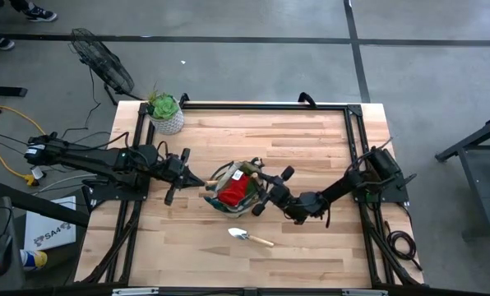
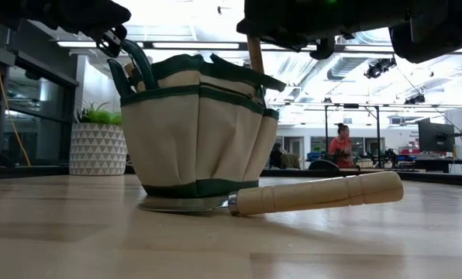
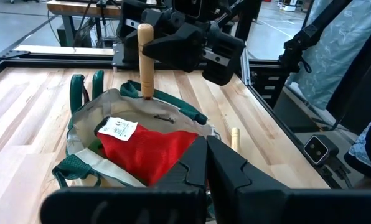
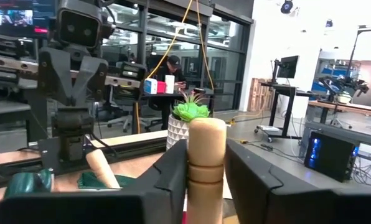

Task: Pick & Place Garden tools in Gardening bag
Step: Put the top trowel into the gardening bag

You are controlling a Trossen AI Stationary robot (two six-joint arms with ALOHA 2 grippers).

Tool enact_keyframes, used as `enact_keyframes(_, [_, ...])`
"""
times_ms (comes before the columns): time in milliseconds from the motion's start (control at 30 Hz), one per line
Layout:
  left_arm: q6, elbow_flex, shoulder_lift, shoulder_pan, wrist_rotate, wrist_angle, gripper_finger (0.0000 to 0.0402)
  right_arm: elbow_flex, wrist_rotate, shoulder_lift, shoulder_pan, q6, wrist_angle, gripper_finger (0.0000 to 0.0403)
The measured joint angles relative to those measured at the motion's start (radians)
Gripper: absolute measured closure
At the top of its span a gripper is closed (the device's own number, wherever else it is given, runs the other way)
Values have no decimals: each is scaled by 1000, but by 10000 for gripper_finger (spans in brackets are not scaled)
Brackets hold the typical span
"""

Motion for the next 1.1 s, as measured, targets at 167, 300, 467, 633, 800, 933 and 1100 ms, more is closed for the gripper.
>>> enact_keyframes(167, [0,0,0,0,0,0,402,0,0,0,-1,0,0,278])
enact_keyframes(300, [0,0,0,0,0,0,402,0,35,0,1,0,0,268])
enact_keyframes(467, [0,0,0,0,0,0,402,-1,129,-8,13,0,1,259])
enact_keyframes(633, [0,0,0,0,0,0,402,-2,145,-21,20,0,0,254])
enact_keyframes(800, [0,0,0,0,0,0,402,-2,135,-62,21,-33,-3,253])
enact_keyframes(933, [0,0,0,0,0,0,402,-2,135,-121,37,-95,-55,258])
enact_keyframes(1100, [0,0,0,0,0,0,402,-1,235,-212,91,-107,-145,282])
